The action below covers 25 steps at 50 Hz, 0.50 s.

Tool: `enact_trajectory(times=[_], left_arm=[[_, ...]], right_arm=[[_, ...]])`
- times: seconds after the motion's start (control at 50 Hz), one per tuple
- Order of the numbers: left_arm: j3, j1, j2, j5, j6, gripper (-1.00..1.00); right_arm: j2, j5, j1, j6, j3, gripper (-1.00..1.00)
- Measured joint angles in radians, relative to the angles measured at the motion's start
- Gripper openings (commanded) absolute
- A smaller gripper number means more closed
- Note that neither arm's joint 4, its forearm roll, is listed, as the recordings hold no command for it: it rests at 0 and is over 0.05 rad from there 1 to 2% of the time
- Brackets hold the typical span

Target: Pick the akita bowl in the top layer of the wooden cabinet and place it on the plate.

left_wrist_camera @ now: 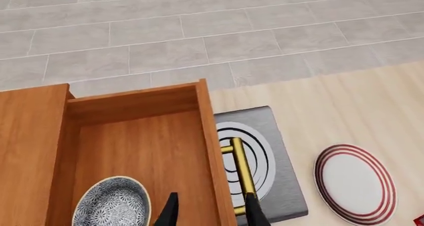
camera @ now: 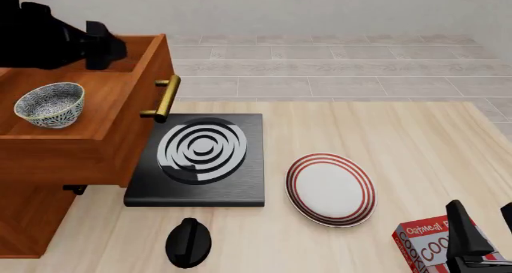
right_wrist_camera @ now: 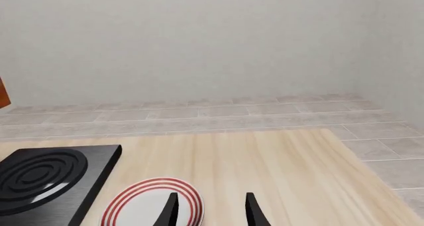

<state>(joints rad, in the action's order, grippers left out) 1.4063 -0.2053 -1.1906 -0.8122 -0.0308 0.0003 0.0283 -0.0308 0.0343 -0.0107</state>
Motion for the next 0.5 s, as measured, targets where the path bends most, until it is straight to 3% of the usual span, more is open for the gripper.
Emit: enact_trajectory(times=[0.5], left_arm=[[0.006,0.103,-0.003,-0.009,0.072,1.0]], right_arm=[[0.0,0.001,0.002,-0.001,0.001,1.0]])
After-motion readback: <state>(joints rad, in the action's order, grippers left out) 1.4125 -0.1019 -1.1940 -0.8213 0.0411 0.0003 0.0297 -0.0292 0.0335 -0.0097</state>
